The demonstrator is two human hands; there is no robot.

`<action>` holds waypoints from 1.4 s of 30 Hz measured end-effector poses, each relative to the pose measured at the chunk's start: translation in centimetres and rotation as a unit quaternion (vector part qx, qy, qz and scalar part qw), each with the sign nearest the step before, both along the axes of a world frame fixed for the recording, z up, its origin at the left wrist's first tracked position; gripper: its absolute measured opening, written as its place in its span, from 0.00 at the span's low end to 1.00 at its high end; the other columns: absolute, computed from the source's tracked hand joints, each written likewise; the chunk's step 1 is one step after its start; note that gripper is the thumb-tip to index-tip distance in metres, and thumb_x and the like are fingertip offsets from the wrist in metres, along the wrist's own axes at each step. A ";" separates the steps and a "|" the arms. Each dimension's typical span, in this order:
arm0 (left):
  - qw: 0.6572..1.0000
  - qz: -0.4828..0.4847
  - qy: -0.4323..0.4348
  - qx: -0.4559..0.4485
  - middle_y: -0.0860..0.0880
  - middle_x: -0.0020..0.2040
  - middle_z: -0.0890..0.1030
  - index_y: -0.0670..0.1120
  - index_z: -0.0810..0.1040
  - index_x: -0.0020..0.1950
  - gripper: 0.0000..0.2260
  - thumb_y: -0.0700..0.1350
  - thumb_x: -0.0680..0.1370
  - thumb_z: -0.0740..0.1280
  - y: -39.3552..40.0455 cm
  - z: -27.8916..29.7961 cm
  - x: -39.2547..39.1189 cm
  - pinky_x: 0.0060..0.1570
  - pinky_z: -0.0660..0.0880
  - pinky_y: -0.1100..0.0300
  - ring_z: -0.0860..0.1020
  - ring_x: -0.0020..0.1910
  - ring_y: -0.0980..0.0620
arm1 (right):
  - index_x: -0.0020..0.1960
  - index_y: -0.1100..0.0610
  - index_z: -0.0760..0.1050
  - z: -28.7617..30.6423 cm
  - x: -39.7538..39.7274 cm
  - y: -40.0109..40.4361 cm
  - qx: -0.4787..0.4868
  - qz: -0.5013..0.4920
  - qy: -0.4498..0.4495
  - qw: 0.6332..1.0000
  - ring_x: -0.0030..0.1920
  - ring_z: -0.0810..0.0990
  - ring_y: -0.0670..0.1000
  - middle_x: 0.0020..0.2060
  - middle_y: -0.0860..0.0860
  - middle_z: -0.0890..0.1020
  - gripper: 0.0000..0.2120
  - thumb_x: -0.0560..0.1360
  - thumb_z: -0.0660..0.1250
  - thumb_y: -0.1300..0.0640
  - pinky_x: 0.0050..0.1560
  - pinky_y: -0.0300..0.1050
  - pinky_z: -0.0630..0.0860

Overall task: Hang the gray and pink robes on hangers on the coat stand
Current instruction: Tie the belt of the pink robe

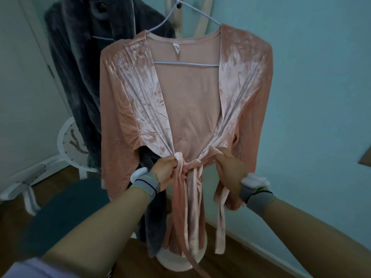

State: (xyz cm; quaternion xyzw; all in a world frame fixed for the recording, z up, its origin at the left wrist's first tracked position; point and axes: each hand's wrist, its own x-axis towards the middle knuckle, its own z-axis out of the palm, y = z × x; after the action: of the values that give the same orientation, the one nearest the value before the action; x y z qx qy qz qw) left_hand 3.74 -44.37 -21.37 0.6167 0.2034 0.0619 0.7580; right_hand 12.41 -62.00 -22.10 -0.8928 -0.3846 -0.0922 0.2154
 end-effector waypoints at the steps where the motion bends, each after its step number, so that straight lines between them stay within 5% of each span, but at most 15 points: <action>1: 1.000 0.009 -0.003 0.021 0.41 0.35 0.76 0.40 0.76 0.53 0.10 0.36 0.80 0.55 -0.1 0.0 0.2 0.23 0.75 0.63 0.77 0.23 0.54 | 0.69 0.55 0.69 0.4 -0.1 0.0 0.018 0.026 -0.025 0.999 0.59 0.78 0.59 0.69 0.52 0.70 0.20 0.78 0.56 0.61 0.54 0.50 0.76; 4: 0.992 -0.016 0.034 0.117 0.38 0.42 0.77 0.40 0.79 0.53 0.09 0.40 0.79 0.62 -0.5 0.8 0.6 0.27 0.73 0.64 0.76 0.34 0.46 | 0.65 0.58 0.74 1.5 -0.9 0.4 0.074 0.084 -0.069 0.991 0.56 0.81 0.58 0.64 0.55 0.76 0.17 0.77 0.58 0.61 0.52 0.49 0.78; 6: 0.987 -0.052 0.044 0.144 0.40 0.38 0.77 0.41 0.80 0.39 0.06 0.41 0.73 0.66 -0.8 2.0 0.6 0.34 0.71 0.60 0.74 0.34 0.46 | 0.66 0.55 0.74 1.8 -1.1 1.1 0.078 0.111 -0.054 0.989 0.55 0.81 0.59 0.62 0.56 0.77 0.17 0.78 0.58 0.60 0.51 0.51 0.78; 9: 0.976 -0.131 0.024 0.171 0.42 0.27 0.69 0.44 0.74 0.19 0.16 0.40 0.68 0.61 -1.3 3.3 0.3 0.38 0.63 0.56 0.67 0.26 0.47 | 0.67 0.53 0.72 1.8 -1.0 1.6 0.069 0.138 -0.008 0.988 0.52 0.80 0.62 0.57 0.58 0.77 0.18 0.78 0.58 0.62 0.49 0.54 0.77; 17: 0.967 -0.209 0.056 0.136 0.51 0.20 0.70 0.43 0.74 0.18 0.27 0.30 0.75 0.53 -1.8 2.7 0.2 0.22 0.65 0.66 0.68 0.23 0.55 | 0.56 0.58 0.77 1.5 -0.5 1.4 0.040 0.158 0.042 0.986 0.47 0.78 0.55 0.49 0.54 0.73 0.10 0.76 0.63 0.59 0.45 0.44 0.72; 20: 0.981 -0.162 0.063 0.083 0.50 0.19 0.72 0.43 0.75 0.25 0.20 0.33 0.76 0.55 -1.9 2.6 0.3 0.20 0.64 0.66 0.68 0.18 0.55 | 0.49 0.61 0.74 1.4 -0.9 1.6 0.048 0.145 0.055 0.987 0.45 0.76 0.56 0.45 0.50 0.69 0.05 0.76 0.63 0.60 0.41 0.41 0.67; 23: 0.987 -0.061 0.075 0.125 0.45 0.26 0.70 0.39 0.72 0.33 0.12 0.37 0.77 0.59 -1.9 2.0 0.9 0.27 0.65 0.62 0.67 0.24 0.50 | 0.47 0.59 0.72 1.4 -1.6 1.8 0.054 0.125 0.065 0.989 0.43 0.75 0.56 0.43 0.47 0.66 0.04 0.75 0.62 0.59 0.42 0.46 0.68; 27: 0.971 0.025 0.087 0.222 0.49 0.31 0.71 0.48 0.70 0.32 0.14 0.40 0.78 0.61 -2.2 0.4 1.9 0.34 0.68 0.60 0.69 0.30 0.53 | 0.48 0.59 0.73 1.1 -2.6 1.8 0.053 0.134 0.051 0.988 0.42 0.73 0.53 0.44 0.46 0.65 0.05 0.76 0.62 0.57 0.43 0.49 0.71; 31: 0.980 0.135 0.065 0.128 0.48 0.30 0.70 0.46 0.69 0.29 0.13 0.40 0.75 0.63 -3.0 -0.2 2.4 0.40 0.69 0.55 0.68 0.30 0.51 | 0.39 0.52 0.71 0.8 -3.3 2.0 0.131 0.113 0.117 0.978 0.41 0.71 0.50 0.41 0.48 0.68 0.08 0.75 0.63 0.61 0.44 0.42 0.69; 32: 0.982 0.152 0.056 0.101 0.48 0.30 0.70 0.46 0.69 0.30 0.13 0.41 0.75 0.63 -3.3 -0.2 2.5 0.41 0.69 0.54 0.68 0.30 0.51 | 0.36 0.49 0.72 0.7 -3.2 2.2 0.184 0.091 0.166 0.965 0.41 0.71 0.49 0.40 0.49 0.69 0.12 0.75 0.63 0.62 0.43 0.39 0.68; 34: 0.985 0.162 0.026 0.043 0.48 0.31 0.73 0.47 0.71 0.32 0.11 0.42 0.76 0.62 -4.0 -0.4 2.6 0.39 0.71 0.57 0.71 0.31 0.51 | 0.40 0.58 0.78 1.1 -3.1 2.5 0.290 0.047 0.303 0.906 0.43 0.74 0.52 0.41 0.57 0.75 0.09 0.76 0.62 0.63 0.43 0.37 0.69; 36: 0.990 0.143 -0.013 -0.004 0.44 0.35 0.77 0.43 0.76 0.37 0.09 0.42 0.77 0.62 -4.4 -0.9 2.4 0.42 0.74 0.56 0.75 0.36 0.47 | 0.41 0.63 0.78 1.3 -2.5 2.5 0.358 0.046 0.478 0.801 0.38 0.79 0.50 0.36 0.54 0.81 0.12 0.78 0.58 0.64 0.37 0.33 0.74; 38: 0.993 0.108 -0.049 -0.007 0.39 0.42 0.76 0.39 0.78 0.43 0.08 0.43 0.77 0.63 -4.4 -1.4 2.1 0.50 0.73 0.49 0.74 0.44 0.45 | 0.29 0.57 0.77 1.6 -1.7 2.1 0.377 0.057 0.593 0.709 0.27 0.79 0.45 0.24 0.48 0.80 0.22 0.79 0.55 0.64 0.27 0.32 0.74; 42: 0.988 0.012 -0.024 0.152 0.41 0.42 0.74 0.39 0.79 0.43 0.13 0.47 0.79 0.62 -3.5 -0.9 1.9 0.48 0.72 0.51 0.71 0.44 0.47 | 0.22 0.58 0.72 2.9 -0.7 1.6 0.326 0.097 0.660 0.670 0.24 0.71 0.51 0.24 0.56 0.72 0.25 0.75 0.52 0.64 0.27 0.39 0.72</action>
State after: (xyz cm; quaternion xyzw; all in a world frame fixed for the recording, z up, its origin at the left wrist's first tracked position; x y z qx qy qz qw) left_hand 5.67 -47.87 -22.29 0.7206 0.1810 0.1163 0.6591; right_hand 11.69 -60.45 -19.19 -0.5513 -0.1716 0.4235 0.6981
